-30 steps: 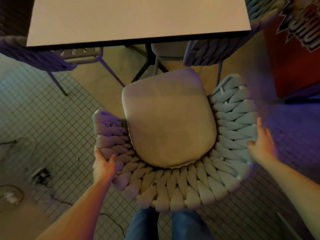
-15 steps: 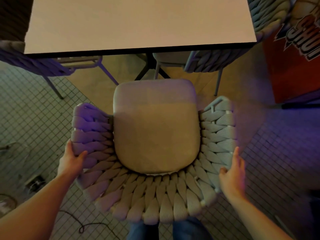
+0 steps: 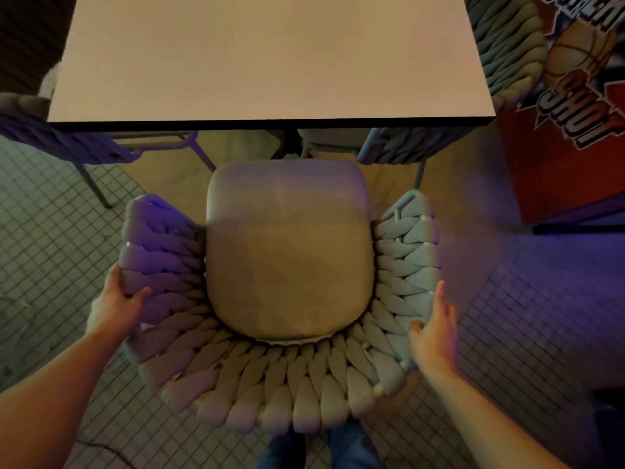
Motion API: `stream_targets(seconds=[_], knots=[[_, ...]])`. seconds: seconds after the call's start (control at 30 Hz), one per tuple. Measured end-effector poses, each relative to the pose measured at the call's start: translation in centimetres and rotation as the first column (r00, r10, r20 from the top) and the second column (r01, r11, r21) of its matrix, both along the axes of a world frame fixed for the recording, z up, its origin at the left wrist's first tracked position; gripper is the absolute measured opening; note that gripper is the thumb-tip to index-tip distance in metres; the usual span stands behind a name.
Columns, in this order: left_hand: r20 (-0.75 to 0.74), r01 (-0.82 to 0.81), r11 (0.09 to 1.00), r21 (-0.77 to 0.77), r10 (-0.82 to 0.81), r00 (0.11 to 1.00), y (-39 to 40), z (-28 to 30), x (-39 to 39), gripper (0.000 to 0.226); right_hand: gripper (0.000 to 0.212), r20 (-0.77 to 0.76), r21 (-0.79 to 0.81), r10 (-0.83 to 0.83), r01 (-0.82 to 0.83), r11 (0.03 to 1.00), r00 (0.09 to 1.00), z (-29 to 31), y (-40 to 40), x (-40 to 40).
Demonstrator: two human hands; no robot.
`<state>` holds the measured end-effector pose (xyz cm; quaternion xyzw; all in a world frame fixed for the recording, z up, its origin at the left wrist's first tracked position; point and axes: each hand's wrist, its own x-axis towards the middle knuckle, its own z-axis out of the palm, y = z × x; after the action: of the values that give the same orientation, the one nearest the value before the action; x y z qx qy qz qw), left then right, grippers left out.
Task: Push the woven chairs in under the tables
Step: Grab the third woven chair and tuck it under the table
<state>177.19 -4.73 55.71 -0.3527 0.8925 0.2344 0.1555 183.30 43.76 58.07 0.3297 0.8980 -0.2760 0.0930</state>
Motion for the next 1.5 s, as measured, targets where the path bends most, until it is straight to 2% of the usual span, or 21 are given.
stream_targets(seconds=[0.53, 0.97, 1.5], knots=[[-0.021, 0.024, 0.998, 0.053, -0.023, 1.0, -0.1, 0.4, -2.0, 0.071, 0.085, 0.03, 0.015, -0.031, 0.031, 0.999, 0.999, -0.2, -0.1, -1.6], [-0.046, 0.061, 0.997, 0.038, -0.059, 0.997, -0.9, 0.5, -2.1, 0.071, 0.086, 0.04, -0.011, -0.017, 0.017, 1.0, 0.999, 0.2, -1.0, -0.5], [0.008, 0.054, 0.998, -0.025, -0.054, 0.999, -0.5, 0.0, -2.0, 0.07, 0.086, 0.056, -0.02, -0.004, 0.006, 1.0, 0.998, 0.2, -0.6, -0.5]])
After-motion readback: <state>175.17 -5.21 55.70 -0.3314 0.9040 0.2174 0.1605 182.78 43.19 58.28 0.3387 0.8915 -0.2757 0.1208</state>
